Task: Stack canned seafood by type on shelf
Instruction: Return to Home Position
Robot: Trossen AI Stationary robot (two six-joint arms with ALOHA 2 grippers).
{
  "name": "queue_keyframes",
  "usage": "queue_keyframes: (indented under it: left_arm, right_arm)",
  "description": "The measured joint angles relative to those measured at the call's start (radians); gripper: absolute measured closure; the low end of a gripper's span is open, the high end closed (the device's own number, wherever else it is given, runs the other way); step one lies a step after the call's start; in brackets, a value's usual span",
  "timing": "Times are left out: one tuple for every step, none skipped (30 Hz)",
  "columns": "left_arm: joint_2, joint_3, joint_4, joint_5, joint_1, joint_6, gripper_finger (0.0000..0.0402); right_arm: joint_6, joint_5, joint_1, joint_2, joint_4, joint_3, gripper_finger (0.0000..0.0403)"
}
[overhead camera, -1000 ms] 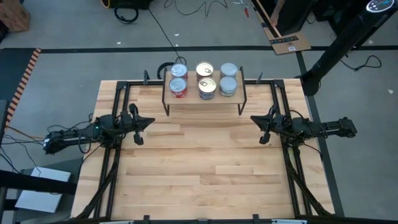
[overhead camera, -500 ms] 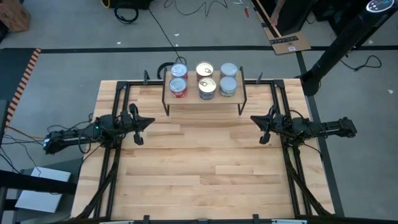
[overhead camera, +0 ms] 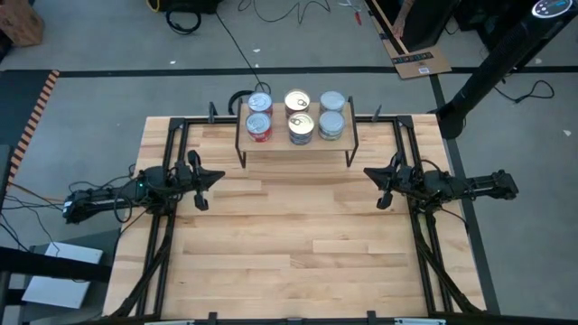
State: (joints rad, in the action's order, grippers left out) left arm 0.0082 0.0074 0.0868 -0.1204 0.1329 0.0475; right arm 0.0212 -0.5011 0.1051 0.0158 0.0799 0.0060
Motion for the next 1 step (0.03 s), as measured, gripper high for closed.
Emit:
queue_keyframes:
  left_arm:
    - [0.000,0.000,0.000,0.000,0.000,0.000,0.0387]
  right_arm:
    - [0.000,0.000,0.000,0.000,0.000,0.000,0.0376]
